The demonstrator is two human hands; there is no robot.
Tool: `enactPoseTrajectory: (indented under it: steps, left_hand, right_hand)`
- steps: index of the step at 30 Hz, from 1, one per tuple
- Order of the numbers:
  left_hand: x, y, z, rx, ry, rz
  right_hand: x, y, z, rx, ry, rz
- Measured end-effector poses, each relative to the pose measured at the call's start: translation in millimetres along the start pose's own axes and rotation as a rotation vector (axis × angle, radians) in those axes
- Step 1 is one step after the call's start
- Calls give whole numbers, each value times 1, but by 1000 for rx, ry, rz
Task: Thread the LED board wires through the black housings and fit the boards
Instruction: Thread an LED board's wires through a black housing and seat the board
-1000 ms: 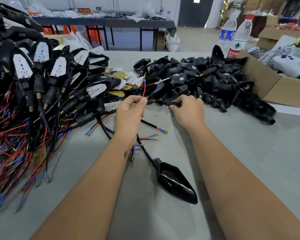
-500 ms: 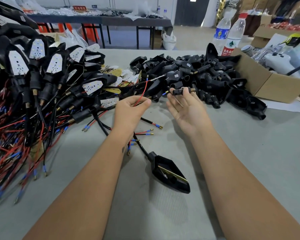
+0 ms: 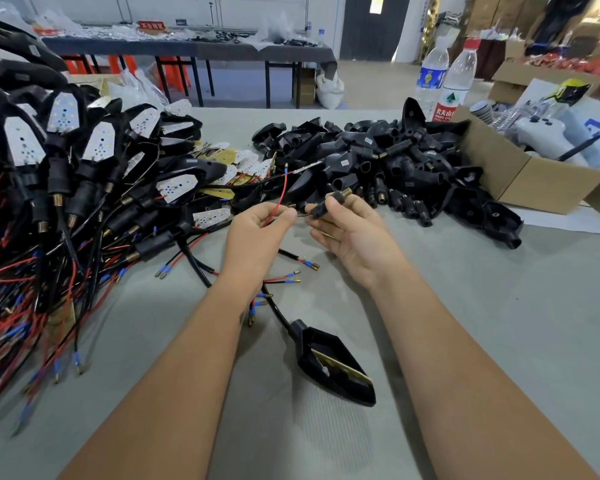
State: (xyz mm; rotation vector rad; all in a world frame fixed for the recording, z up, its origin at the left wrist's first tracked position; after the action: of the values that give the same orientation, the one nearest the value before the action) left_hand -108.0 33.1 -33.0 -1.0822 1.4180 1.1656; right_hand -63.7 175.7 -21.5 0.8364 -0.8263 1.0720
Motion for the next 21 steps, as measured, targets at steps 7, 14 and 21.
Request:
enactPoseTrajectory:
  steps: [7,14,21]
  left_hand:
    - [-3,-2,2,-2,27,-37]
    - [-5,-6,7,31,32,-33]
    - [-3,-5,6,88,111,-24]
  right_hand:
    - [2,-2,2,-23,31,-11]
    - [0,-4,7,79,-47,-3]
    - [-1,-5,11,61,-125,8]
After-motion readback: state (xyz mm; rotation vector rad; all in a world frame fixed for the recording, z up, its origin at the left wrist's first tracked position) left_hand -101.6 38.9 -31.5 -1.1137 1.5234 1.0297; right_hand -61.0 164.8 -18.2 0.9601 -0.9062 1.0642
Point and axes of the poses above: each hand's wrist, its own y-axis towards the middle knuckle, its own z-axis out of the palm, x = y × z, the point moved 1 cm from there along y, towards the middle knuckle, and after that the axes turned 8 degrees about -z, right-handed, at the moved point
